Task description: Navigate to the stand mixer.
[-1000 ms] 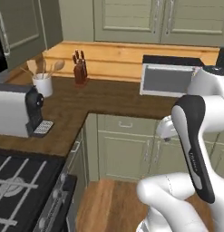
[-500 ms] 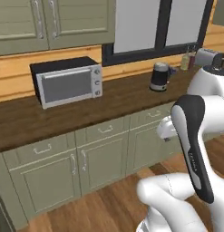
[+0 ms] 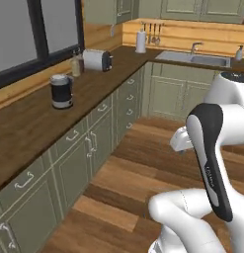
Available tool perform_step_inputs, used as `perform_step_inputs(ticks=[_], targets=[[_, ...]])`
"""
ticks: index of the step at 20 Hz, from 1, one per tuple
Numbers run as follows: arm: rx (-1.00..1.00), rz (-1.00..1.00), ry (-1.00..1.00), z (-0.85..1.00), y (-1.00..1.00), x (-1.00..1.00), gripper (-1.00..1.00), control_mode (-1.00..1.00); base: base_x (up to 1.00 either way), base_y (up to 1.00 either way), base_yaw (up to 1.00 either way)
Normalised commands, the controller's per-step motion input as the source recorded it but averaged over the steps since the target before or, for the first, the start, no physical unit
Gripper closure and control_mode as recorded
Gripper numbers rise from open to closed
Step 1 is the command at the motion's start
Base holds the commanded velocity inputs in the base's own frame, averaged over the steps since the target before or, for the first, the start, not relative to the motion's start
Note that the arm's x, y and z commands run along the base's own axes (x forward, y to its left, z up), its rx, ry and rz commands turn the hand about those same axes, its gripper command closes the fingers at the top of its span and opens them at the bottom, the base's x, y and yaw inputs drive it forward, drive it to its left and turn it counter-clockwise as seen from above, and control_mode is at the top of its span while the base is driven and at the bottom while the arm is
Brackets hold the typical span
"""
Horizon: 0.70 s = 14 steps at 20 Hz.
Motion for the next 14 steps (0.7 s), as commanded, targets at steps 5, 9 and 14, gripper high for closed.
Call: perform_step_inputs(ticks=[5, 9, 14], targets=[[0.00, 0.00, 0.00, 0.00, 0.00, 0.00, -1.00, 1.00, -0.01, 0.00, -0.99], [0.00, 0.00, 0.00, 0.00, 0.00, 0.00, -1.00, 1.00, 0.00, 0.00, -0.92], [0.00, 0.00, 0.00, 0.00, 0.00, 0.00, -1.00, 1.00, 0.00, 0.00, -0.89]])
